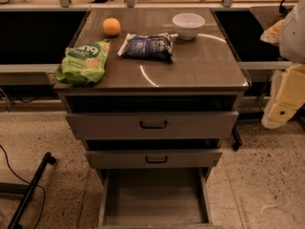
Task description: Place blue chip bag into bottom drawer
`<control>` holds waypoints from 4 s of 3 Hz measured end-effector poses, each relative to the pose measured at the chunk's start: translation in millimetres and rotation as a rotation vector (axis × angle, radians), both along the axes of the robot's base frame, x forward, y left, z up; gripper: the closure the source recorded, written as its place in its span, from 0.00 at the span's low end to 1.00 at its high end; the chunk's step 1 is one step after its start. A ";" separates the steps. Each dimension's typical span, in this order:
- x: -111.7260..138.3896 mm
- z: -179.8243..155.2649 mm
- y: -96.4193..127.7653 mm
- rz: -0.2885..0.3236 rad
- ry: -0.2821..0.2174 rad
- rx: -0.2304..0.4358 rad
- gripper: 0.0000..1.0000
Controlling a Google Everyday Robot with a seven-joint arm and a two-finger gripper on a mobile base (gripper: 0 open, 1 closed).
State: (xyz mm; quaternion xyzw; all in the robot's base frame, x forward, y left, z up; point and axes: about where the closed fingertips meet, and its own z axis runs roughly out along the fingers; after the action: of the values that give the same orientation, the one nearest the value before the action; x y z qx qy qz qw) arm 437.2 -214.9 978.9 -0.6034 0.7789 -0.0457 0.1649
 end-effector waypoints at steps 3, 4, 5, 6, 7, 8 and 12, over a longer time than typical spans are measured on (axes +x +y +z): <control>44.5 -14.7 32.7 -0.006 -0.054 0.115 0.00; 44.8 -14.7 32.8 -0.006 -0.055 0.115 0.00; 60.6 -17.0 39.3 -0.012 -0.072 0.136 0.00; 103.6 -19.3 57.0 0.002 -0.102 0.173 0.00; 137.0 -21.5 72.1 -0.016 -0.123 0.225 0.00; 164.1 -30.1 90.8 -0.032 -0.132 0.277 0.00; 254.2 -70.5 127.0 -0.070 -0.172 0.341 0.00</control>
Offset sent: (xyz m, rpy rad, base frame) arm 0.0373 0.0239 -0.0086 0.0800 -0.0404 0.0163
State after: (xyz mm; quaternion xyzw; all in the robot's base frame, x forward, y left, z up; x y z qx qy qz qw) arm 691.4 -87.9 908.4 -0.5332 0.7789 0.0298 0.3289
